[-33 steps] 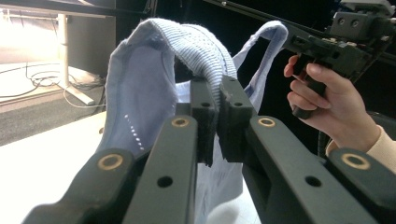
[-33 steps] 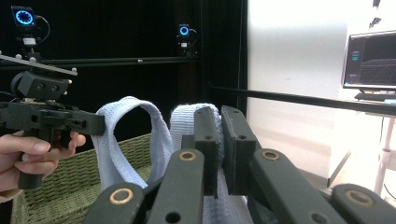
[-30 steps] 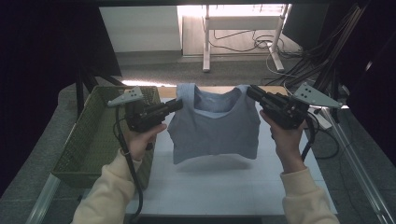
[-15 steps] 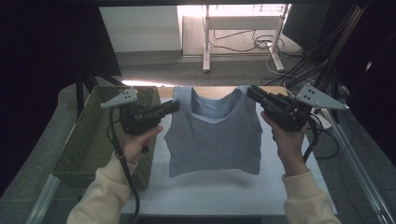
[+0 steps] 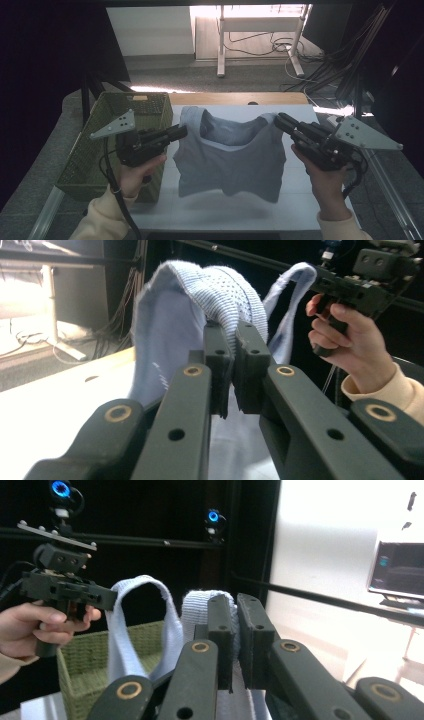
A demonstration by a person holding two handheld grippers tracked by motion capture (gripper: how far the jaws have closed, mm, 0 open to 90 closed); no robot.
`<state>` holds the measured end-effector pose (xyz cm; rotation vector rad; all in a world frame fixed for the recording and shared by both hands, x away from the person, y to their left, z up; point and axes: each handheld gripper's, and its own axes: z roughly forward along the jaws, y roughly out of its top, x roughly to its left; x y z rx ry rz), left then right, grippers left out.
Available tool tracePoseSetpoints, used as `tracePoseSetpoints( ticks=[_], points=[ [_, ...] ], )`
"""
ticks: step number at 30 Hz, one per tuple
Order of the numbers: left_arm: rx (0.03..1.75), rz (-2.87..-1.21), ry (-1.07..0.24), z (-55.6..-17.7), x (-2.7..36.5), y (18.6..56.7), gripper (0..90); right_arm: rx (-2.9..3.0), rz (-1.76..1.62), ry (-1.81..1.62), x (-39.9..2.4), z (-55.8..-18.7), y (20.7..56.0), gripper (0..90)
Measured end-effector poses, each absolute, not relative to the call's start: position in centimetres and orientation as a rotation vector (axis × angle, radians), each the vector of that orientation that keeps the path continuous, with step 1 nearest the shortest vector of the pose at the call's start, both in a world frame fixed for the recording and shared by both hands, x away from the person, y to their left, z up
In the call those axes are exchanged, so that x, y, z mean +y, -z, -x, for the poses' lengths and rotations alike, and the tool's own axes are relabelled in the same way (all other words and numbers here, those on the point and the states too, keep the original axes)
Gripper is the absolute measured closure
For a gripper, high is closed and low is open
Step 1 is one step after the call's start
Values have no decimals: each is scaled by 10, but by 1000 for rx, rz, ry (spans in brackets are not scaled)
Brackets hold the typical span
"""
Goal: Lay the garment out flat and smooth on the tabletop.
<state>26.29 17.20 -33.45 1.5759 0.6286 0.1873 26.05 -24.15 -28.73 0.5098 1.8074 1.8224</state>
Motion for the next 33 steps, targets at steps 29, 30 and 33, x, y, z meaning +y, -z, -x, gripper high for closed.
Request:
tracePoseSetpoints(
  ticks=[29, 30, 33],
  points=[
    [963, -1698, -261, -344, 135, 396, 510, 1979, -848, -1547, -240, -359, 371, 806],
    [988, -1703, -274, -346, 136, 396, 391, 1982, -871, -1544, -240, -362, 372, 735],
    [1018, -1682, -271, -347, 141, 396, 299, 1942, -943, -1558, -242, -368, 375, 488]
  ],
)
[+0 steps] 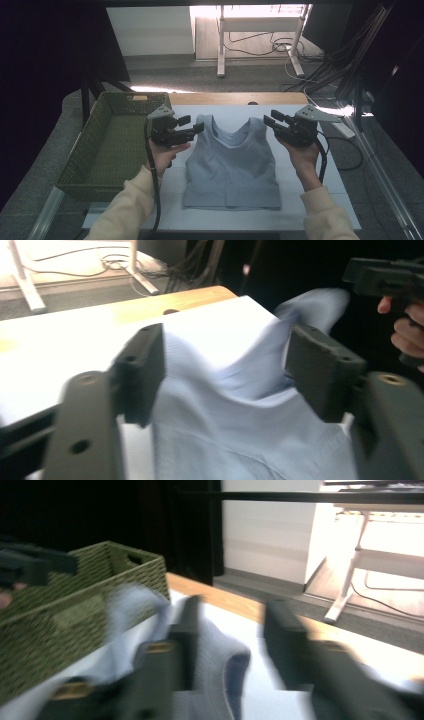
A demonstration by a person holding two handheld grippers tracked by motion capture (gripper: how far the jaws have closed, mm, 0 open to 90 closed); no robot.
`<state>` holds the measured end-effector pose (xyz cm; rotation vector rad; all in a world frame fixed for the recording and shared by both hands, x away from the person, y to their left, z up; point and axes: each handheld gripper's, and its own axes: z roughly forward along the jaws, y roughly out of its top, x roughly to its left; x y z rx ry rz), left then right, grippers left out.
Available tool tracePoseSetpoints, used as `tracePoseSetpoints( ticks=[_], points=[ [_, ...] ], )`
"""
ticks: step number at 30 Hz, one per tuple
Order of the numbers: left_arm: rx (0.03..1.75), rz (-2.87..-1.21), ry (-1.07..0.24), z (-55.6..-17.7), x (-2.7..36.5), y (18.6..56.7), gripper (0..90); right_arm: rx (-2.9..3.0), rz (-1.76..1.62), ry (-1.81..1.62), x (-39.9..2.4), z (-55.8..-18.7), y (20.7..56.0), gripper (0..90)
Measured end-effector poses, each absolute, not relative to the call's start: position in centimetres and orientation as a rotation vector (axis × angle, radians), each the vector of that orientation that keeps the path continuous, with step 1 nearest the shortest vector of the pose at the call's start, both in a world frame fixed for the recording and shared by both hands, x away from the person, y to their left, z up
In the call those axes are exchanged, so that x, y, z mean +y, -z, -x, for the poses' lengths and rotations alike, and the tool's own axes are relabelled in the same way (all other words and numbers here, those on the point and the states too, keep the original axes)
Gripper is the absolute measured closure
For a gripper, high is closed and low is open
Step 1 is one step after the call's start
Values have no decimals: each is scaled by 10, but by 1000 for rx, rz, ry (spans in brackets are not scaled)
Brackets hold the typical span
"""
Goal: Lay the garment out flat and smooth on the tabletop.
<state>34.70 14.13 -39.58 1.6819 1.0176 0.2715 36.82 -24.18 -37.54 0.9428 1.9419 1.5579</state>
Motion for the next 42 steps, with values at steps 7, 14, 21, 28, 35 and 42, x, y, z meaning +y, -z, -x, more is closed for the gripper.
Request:
tracePoseSetpoints(
  ticks=[7, 14, 21, 28, 35, 42],
  points=[
    [991, -1694, -249, -341, 150, 397, 291, 1947, -933, -1587, -245, -363, 378, 481],
    [938, -1724, -222, -330, 154, 399, 323, 1995, -907, -1593, -241, -351, 379, 480],
    [889, -1753, -226, -314, 152, 404, 328, 2061, -884, -1583, -238, -336, 389, 475],
    [881, -1776, -217, -306, 154, 408, 328, 2080, -882, -1564, -243, -331, 393, 471],
    [876, -1789, -218, -303, 155, 408, 327, 2097, -912, -1568, -248, -330, 400, 466],
    [873, -1813, -228, -299, 157, 410, 325, 2128, -907, -1554, -248, -328, 409, 461]
  ],
)
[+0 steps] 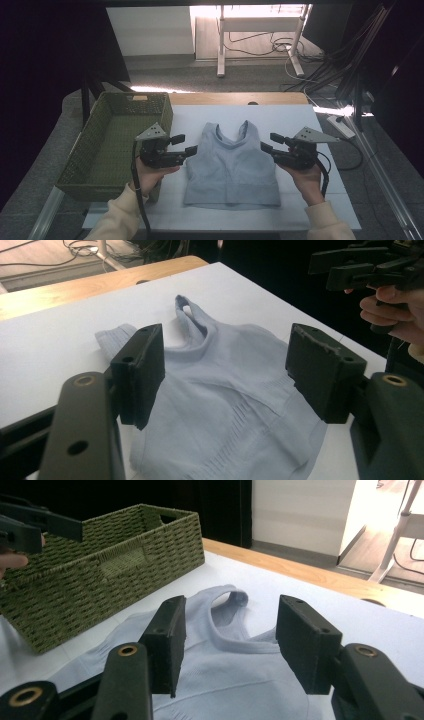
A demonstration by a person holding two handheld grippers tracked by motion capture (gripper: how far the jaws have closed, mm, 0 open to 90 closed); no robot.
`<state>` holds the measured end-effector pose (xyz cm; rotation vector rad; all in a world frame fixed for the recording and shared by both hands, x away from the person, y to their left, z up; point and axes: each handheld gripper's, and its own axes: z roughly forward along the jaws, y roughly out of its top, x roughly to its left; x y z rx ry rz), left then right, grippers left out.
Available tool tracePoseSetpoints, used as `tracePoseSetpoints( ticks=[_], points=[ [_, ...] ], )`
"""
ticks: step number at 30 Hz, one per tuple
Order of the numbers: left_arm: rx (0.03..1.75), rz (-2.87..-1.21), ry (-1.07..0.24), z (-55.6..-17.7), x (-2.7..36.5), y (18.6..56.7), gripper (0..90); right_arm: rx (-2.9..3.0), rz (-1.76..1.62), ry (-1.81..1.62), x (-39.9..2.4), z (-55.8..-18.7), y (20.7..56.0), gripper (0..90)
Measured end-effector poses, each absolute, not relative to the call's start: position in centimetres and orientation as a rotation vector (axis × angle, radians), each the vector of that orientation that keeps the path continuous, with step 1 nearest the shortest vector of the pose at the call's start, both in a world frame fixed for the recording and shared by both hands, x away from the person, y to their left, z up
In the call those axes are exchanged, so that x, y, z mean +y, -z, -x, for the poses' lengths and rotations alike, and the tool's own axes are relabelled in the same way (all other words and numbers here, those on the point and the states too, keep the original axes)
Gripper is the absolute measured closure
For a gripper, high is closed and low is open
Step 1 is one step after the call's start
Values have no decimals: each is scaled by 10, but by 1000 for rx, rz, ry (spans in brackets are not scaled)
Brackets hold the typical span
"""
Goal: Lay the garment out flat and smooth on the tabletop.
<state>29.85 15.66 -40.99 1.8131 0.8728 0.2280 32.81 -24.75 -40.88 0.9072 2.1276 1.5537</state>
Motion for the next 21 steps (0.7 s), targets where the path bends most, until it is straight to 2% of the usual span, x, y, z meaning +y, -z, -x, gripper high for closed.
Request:
tracePoseSetpoints(
  ticks=[21],
  points=[
    [884, -1852, -247, -294, 164, 414, 264, 2234, -952, -1453, -239, -323, 430, 438]
  ],
)
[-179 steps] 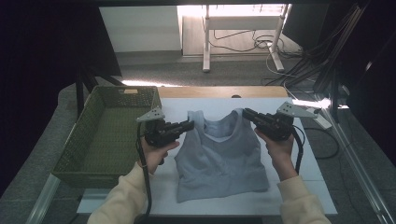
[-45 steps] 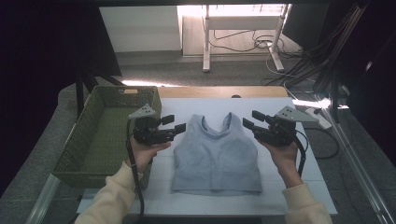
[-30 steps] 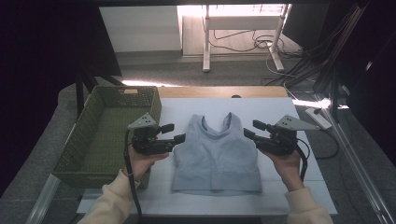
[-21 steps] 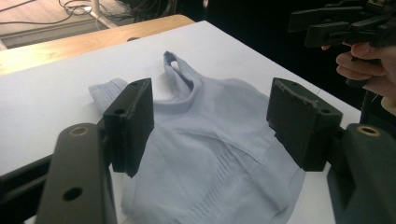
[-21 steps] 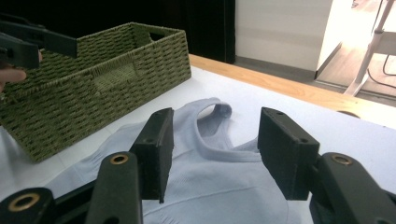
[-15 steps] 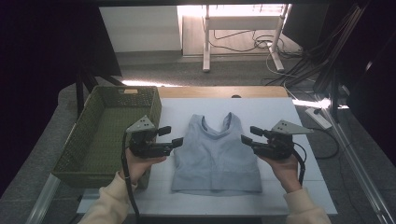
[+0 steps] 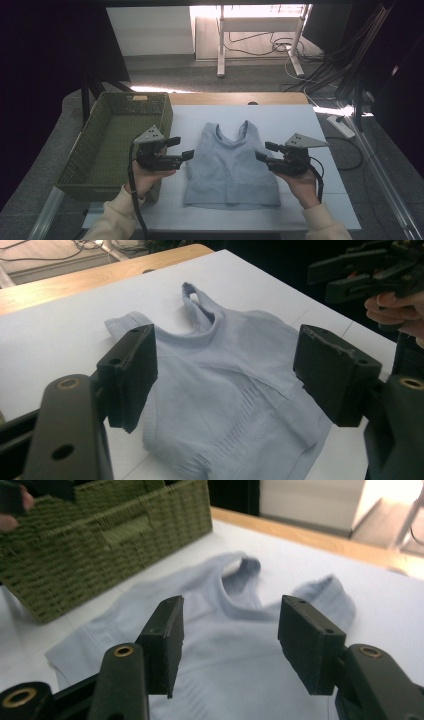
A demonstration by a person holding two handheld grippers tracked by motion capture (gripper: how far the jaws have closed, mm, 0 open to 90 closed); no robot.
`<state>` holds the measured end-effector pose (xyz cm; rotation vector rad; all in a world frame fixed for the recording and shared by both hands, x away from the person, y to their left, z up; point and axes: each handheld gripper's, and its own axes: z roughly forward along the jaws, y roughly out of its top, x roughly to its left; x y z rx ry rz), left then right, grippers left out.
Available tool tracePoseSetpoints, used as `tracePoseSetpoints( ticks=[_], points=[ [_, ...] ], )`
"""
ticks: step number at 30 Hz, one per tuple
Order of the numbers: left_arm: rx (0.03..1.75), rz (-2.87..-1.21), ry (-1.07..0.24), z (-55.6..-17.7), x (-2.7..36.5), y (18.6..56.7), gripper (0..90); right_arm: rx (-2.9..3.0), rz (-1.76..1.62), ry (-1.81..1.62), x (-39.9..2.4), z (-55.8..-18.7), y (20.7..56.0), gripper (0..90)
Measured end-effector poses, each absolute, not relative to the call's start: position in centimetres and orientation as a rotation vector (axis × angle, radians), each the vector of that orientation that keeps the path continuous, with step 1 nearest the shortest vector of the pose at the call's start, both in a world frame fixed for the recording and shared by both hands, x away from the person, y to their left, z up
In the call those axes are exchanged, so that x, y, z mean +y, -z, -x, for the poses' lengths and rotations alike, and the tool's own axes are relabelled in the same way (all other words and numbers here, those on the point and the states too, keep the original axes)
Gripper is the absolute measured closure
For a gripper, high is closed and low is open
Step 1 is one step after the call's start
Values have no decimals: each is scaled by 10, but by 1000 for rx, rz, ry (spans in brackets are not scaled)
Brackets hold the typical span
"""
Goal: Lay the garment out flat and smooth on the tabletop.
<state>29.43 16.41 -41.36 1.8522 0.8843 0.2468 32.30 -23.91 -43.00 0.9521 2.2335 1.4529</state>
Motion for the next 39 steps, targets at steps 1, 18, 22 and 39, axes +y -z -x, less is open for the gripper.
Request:
tracePoseSetpoints(
  ticks=[1, 18, 22, 39],
  points=[
    [885, -1852, -244, -294, 165, 414, 264, 2239, -961, -1433, -240, -322, 433, 438],
    [885, -1862, -225, -292, 165, 414, 257, 2296, -1103, -1206, -263, -308, 473, 414],
    [890, -1859, -232, -291, 167, 414, 256, 2289, -1129, -1170, -270, -308, 477, 404],
    [883, -1865, -228, -291, 166, 415, 255, 2312, -1172, -1077, -273, -319, 489, 391]
  ],
)
